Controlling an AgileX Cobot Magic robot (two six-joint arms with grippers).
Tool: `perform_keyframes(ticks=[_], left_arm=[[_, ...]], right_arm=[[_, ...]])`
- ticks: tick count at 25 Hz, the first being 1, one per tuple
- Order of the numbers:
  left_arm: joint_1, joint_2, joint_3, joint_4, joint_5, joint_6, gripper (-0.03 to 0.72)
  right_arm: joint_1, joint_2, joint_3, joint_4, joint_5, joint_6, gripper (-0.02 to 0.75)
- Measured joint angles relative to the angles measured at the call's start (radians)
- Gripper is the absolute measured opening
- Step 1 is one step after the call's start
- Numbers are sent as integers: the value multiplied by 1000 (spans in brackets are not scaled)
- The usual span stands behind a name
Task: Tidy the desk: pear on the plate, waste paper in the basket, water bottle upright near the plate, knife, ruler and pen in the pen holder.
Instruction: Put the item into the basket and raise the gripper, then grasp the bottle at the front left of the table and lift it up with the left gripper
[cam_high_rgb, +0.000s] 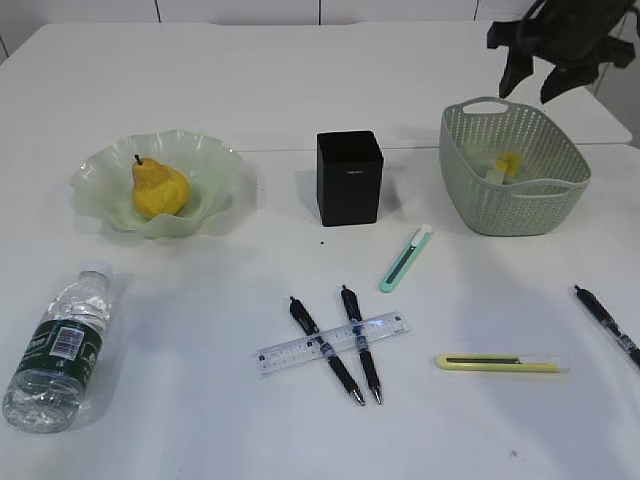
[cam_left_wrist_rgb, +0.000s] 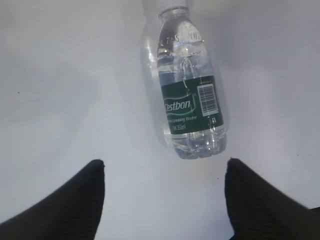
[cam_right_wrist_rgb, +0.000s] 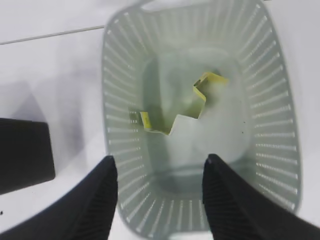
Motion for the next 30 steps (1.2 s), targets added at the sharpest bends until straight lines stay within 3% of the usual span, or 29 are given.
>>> perform_keyframes(ticks=[7, 11, 30], left_arm=[[0, 0, 0, 0, 2, 0, 528], [0, 0, 0, 0, 2, 0, 528], [-5, 26, 0, -52, -59, 0, 528]], right_arm=[[6, -115, 23, 19, 111, -59, 410], [6, -215, 131, 19, 115, -84, 410], [6, -871, 1061, 34, 76, -158, 410]])
